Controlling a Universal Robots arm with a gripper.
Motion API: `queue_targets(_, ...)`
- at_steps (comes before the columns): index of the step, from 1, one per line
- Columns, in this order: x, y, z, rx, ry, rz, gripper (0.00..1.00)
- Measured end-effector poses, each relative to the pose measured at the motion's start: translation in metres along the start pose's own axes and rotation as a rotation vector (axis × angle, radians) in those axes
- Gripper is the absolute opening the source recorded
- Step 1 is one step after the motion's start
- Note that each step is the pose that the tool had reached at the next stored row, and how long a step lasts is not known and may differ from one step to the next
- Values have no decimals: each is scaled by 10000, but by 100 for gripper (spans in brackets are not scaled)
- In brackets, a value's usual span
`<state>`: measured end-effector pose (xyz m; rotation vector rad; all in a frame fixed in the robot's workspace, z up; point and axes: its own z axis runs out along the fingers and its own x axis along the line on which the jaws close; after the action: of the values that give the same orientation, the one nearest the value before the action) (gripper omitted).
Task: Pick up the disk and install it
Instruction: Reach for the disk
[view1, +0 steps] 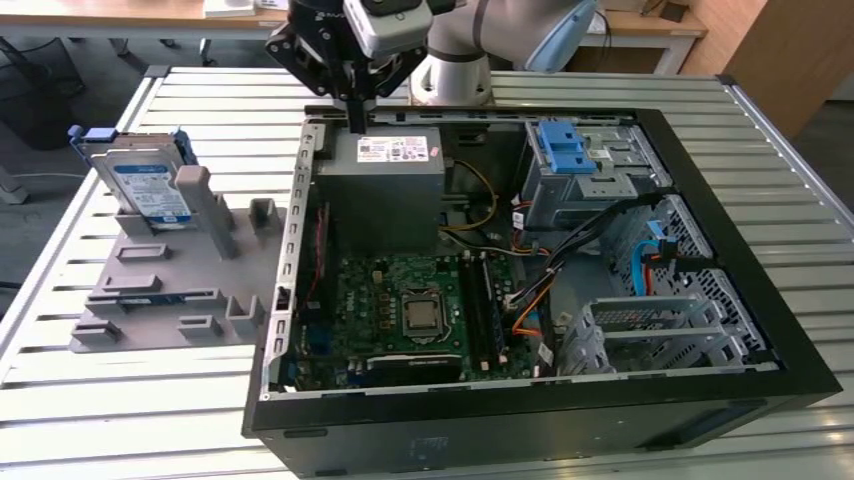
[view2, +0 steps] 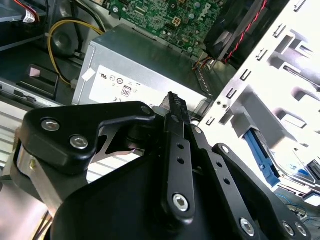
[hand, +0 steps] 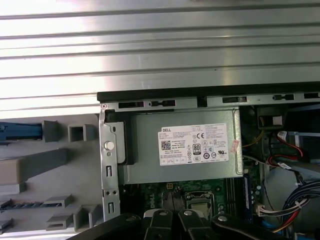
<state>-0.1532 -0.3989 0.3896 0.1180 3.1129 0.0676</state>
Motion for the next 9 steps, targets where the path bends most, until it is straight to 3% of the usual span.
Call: queue_targets(9, 20, -2, 6, 0, 1, 0, 11)
